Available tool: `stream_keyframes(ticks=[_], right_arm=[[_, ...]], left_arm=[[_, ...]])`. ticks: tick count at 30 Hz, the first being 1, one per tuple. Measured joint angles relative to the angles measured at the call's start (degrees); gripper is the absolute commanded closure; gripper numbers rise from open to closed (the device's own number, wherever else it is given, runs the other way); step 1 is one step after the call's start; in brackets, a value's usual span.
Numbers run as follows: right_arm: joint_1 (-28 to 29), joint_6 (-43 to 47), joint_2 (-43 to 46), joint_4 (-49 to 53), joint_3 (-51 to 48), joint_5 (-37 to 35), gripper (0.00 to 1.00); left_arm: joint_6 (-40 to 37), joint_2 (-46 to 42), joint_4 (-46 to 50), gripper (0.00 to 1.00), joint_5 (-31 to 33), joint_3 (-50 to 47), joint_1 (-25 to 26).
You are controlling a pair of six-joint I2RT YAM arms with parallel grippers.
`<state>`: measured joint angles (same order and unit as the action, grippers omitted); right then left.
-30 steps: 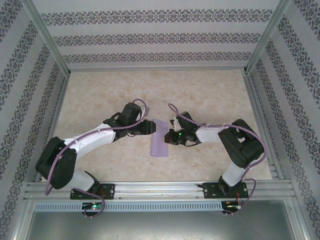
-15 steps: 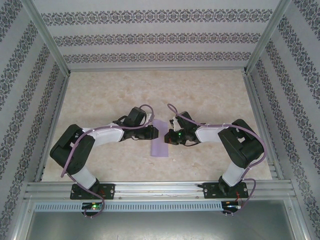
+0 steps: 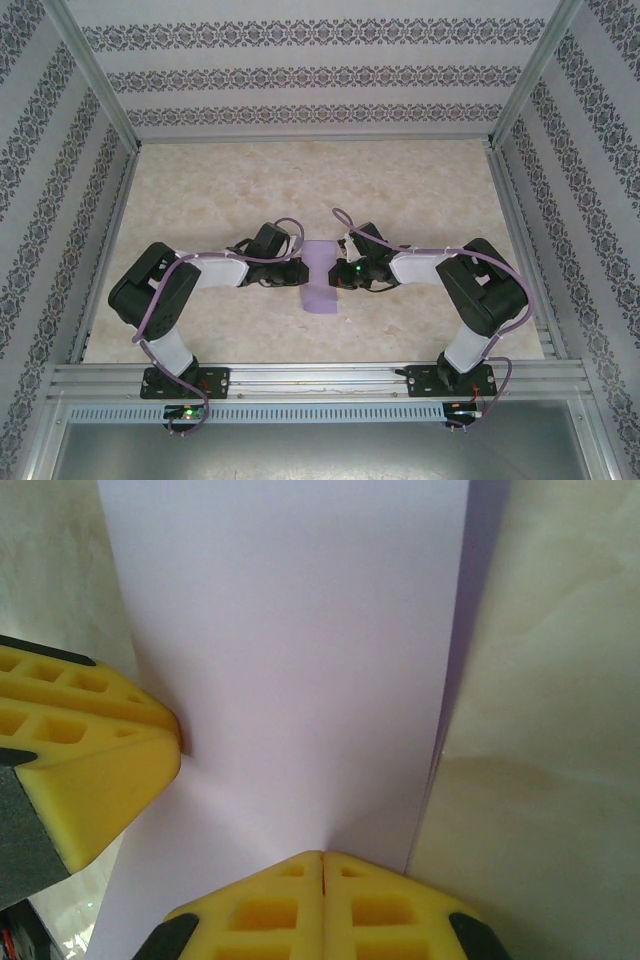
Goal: Fold a paper plane with a square sheet of paper (fold left side to right side)
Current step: First fold the square sheet of paper in half at the center of the table.
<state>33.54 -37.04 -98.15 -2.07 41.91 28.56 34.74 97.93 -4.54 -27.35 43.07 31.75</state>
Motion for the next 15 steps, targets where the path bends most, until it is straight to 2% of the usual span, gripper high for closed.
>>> stream_keyframes(ticks=[6,15], right_arm=[[0.0,0.24,0.0,0.17,0.09,-0.07,1.0],[0.0,0.87,0.17,0.33,0.09,-0.35,1.0]], left_arm=[[0.0,-1.4,-2.67,0.86,-0.72,-2.64,-1.2],[-0.04,-7.78,-1.25,0.89,-0.48,-5.11,-4.07]])
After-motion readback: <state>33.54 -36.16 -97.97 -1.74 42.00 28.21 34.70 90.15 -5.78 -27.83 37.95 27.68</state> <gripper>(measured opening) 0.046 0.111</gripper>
